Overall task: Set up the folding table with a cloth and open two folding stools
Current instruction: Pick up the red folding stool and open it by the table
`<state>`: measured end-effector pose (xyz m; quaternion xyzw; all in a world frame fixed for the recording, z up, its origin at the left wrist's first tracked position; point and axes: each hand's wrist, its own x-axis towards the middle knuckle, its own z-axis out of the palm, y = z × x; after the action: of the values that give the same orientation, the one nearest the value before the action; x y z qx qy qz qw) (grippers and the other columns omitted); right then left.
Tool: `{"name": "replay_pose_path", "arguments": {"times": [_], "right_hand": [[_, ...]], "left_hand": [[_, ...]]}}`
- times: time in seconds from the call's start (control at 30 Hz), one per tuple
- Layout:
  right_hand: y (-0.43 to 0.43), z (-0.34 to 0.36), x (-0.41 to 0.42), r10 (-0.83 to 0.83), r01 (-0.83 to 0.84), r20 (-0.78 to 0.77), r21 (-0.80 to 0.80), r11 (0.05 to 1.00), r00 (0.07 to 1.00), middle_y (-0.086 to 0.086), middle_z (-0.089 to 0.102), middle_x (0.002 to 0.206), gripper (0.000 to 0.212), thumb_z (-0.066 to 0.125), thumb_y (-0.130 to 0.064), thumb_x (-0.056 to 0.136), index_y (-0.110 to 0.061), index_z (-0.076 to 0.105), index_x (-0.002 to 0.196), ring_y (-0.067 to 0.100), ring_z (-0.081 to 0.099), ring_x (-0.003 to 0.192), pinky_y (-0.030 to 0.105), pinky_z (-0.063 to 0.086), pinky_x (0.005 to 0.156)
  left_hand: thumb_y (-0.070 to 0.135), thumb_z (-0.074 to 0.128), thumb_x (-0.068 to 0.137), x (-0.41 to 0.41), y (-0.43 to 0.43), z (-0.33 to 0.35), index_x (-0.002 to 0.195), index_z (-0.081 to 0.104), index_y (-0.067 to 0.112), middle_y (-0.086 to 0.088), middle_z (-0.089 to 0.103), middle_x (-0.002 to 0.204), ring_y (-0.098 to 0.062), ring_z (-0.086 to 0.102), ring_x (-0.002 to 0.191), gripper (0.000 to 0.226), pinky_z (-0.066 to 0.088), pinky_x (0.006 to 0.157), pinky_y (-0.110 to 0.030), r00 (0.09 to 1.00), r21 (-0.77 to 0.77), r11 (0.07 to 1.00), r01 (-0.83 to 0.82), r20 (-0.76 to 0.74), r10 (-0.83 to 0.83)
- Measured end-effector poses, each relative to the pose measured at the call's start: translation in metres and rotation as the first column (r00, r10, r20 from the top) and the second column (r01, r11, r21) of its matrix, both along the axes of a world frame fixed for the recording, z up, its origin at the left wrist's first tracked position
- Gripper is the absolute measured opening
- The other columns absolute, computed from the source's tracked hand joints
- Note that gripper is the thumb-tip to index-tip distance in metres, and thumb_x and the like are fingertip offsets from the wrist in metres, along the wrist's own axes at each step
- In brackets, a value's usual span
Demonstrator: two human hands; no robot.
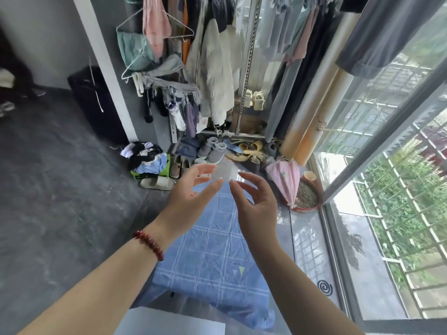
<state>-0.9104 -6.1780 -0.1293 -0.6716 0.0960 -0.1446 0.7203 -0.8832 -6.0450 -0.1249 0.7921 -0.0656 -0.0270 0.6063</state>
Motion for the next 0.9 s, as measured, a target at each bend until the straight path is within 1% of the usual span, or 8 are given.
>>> {"name": "replay_pose_path", "arguments": {"times": [0.1, 0.2, 0.27, 0.4, 0.6, 0.7, 0.77, 0.9], "right_hand": [[0.028, 0.002, 0.007, 0.08, -0.081, 0.012, 0.031, 0.996, 0.997, 0.001, 0.068, 0.105, 0.018, 0.069, -0.016, 0.085, -0.017, 0.063, 0.101, 0.011, 0.063, 0.103, 0.011, 0.048, 0.073], [0.064, 0.004, 0.012, 0.183, -0.183, 0.023, 0.014, 0.983, 0.983, -0.008, 0.067, 0.1, 0.014, 0.07, -0.017, 0.084, -0.021, 0.062, 0.095, 0.01, 0.063, 0.1, 0.028, 0.052, 0.085], [0.088, 0.007, 0.015, 0.253, -0.252, 0.027, -0.012, 0.968, 0.967, -0.013, 0.066, 0.096, 0.015, 0.07, -0.017, 0.083, -0.022, 0.062, 0.094, 0.009, 0.063, 0.096, 0.035, 0.053, 0.087], [0.136, 0.01, 0.024, 0.332, -0.329, 0.026, -0.069, 0.942, 0.943, -0.006, 0.066, 0.1, 0.017, 0.07, -0.016, 0.083, -0.016, 0.062, 0.098, 0.012, 0.063, 0.096, 0.044, 0.053, 0.089], [0.223, 0.014, 0.031, 0.409, -0.404, 0.029, -0.1, 0.909, 0.912, -0.004, 0.066, 0.101, 0.014, 0.069, -0.015, 0.085, -0.017, 0.063, 0.098, 0.016, 0.064, 0.098, 0.048, 0.05, 0.093], [0.274, 0.015, 0.032, 0.469, -0.462, 0.025, -0.127, 0.878, 0.883, 0.0, 0.065, 0.102, 0.015, 0.069, -0.018, 0.083, -0.02, 0.063, 0.097, 0.017, 0.063, 0.098, 0.047, 0.05, 0.093], [0.31, 0.016, 0.033, 0.528, -0.518, 0.023, -0.155, 0.841, 0.849, -0.001, 0.065, 0.101, 0.014, 0.069, -0.016, 0.084, -0.02, 0.063, 0.096, 0.015, 0.063, 0.098, 0.043, 0.051, 0.092], [0.385, 0.02, 0.033, 0.585, -0.574, 0.028, -0.161, 0.803, 0.81, -0.001, 0.066, 0.101, 0.016, 0.065, -0.028, 0.078, -0.023, 0.063, 0.093, 0.015, 0.063, 0.097, 0.035, 0.05, 0.089]], "left_hand": [[0.052, 0.054, 0.077, -0.007, 0.018, 0.005, 0.107, 0.053, 0.042, 0.02, 0.056, 0.118, 0.005, 0.052, 0.111, 0.031, 0.041, 0.086, -0.019, 0.996, -0.034, 0.995, -0.089, -0.003, 0.089], [0.051, 0.054, 0.079, -0.011, 0.046, 0.006, 0.106, 0.056, 0.037, 0.015, 0.06, 0.116, 0.0, 0.055, 0.11, 0.03, 0.043, 0.089, -0.021, 0.981, -0.099, 0.977, -0.191, -0.003, 0.192], [0.056, 0.052, 0.077, -0.014, 0.068, 0.007, 0.106, 0.057, 0.036, 0.014, 0.061, 0.115, -0.002, 0.056, 0.11, 0.036, 0.042, 0.094, -0.023, 0.968, -0.127, 0.96, -0.25, -0.004, 0.252], [0.051, 0.048, 0.082, -0.021, 0.116, 0.011, 0.106, 0.056, 0.034, 0.015, 0.061, 0.114, 0.002, 0.055, 0.11, 0.03, 0.04, 0.095, -0.019, 0.94, -0.137, 0.931, -0.339, -0.007, 0.341], [0.048, 0.048, 0.09, -0.03, 0.207, 0.015, 0.11, 0.058, 0.027, 0.015, 0.062, 0.112, 0.006, 0.055, 0.109, 0.031, 0.04, 0.09, -0.011, 0.909, -0.15, 0.898, -0.414, -0.017, 0.417], [0.048, 0.043, 0.085, -0.037, 0.256, 0.015, 0.111, 0.06, 0.023, 0.011, 0.064, 0.111, 0.008, 0.055, 0.106, 0.04, 0.039, 0.086, -0.004, 0.889, -0.142, 0.88, -0.454, -0.008, 0.458], [0.049, 0.042, 0.084, -0.042, 0.291, 0.015, 0.11, 0.06, 0.022, 0.009, 0.064, 0.111, 0.008, 0.056, 0.105, 0.042, 0.038, 0.086, -0.004, 0.87, -0.145, 0.861, -0.488, -0.001, 0.493], [0.051, 0.047, 0.089, -0.051, 0.364, 0.012, 0.108, 0.061, 0.026, 0.01, 0.063, 0.113, 0.005, 0.055, 0.109, 0.035, 0.04, 0.091, -0.01, 0.829, -0.13, 0.823, -0.553, 0.004, 0.559]]}}
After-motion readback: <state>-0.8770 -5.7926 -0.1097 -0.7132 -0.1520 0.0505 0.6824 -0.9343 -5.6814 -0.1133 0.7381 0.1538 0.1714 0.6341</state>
